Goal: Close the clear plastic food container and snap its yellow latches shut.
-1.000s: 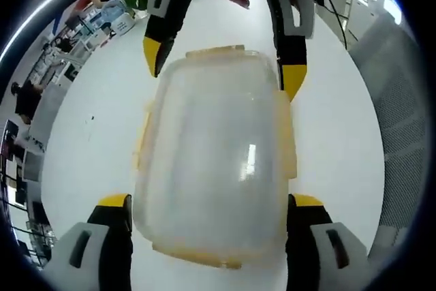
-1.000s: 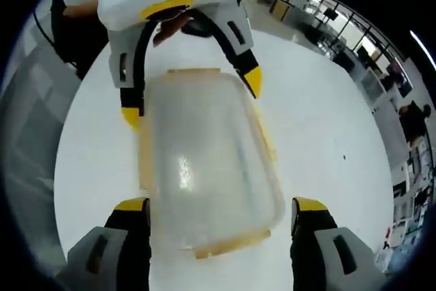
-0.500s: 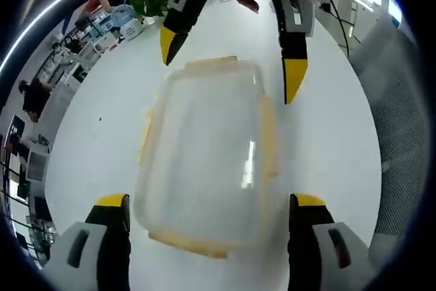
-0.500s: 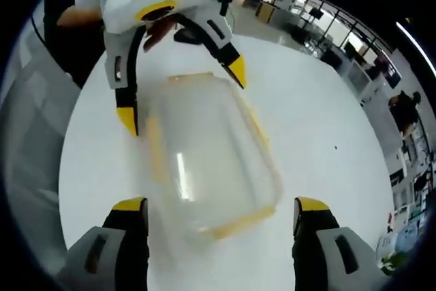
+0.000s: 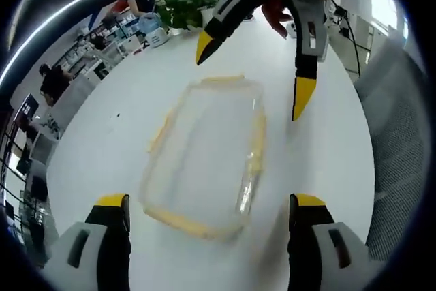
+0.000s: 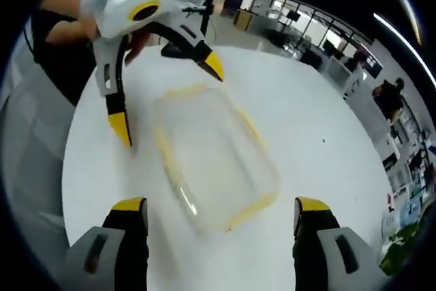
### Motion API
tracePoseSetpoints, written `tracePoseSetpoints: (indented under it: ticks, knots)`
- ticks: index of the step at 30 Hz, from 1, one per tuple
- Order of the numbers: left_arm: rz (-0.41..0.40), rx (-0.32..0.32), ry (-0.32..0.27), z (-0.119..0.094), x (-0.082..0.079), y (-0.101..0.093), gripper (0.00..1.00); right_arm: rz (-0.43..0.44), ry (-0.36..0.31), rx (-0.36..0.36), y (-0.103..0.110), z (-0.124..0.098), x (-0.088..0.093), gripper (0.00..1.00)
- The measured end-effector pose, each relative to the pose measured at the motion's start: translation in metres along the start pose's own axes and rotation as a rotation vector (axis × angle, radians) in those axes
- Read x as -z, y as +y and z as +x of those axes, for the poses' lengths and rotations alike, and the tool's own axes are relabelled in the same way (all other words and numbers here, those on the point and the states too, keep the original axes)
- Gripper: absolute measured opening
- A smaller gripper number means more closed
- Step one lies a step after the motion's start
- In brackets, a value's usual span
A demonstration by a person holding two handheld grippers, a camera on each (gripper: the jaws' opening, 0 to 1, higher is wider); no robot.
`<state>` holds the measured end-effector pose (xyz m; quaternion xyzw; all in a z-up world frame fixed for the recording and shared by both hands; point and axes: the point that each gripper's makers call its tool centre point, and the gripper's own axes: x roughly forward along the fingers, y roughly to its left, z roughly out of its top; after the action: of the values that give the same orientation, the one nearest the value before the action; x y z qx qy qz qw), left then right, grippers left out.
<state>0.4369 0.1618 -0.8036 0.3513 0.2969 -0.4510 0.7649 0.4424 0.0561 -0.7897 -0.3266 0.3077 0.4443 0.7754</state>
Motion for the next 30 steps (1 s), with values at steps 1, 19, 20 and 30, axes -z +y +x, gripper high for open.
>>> tracePoseSetpoints:
  ticks: [1, 19, 20, 30]
  knots:
    - [-0.001, -0.002, -0.002, 0.000, 0.000, -0.001, 0.99, 0.012, -0.005, 0.003, 0.000, -0.001, 0.000, 0.90]
    - [-0.125, -0.080, -0.118, -0.034, -0.005, -0.022, 0.99, 0.148, -0.105, 0.114, 0.008, -0.040, 0.008, 0.90]
    - [-0.124, -0.085, -0.125, -0.036, -0.006, -0.024, 0.99, 0.160, -0.124, 0.130, 0.010, -0.043, 0.007, 0.90]
    - [-0.165, -0.118, -0.167, -0.051, -0.001, -0.035, 0.99, 0.197, -0.170, 0.143, 0.032, -0.056, 0.011, 0.89]
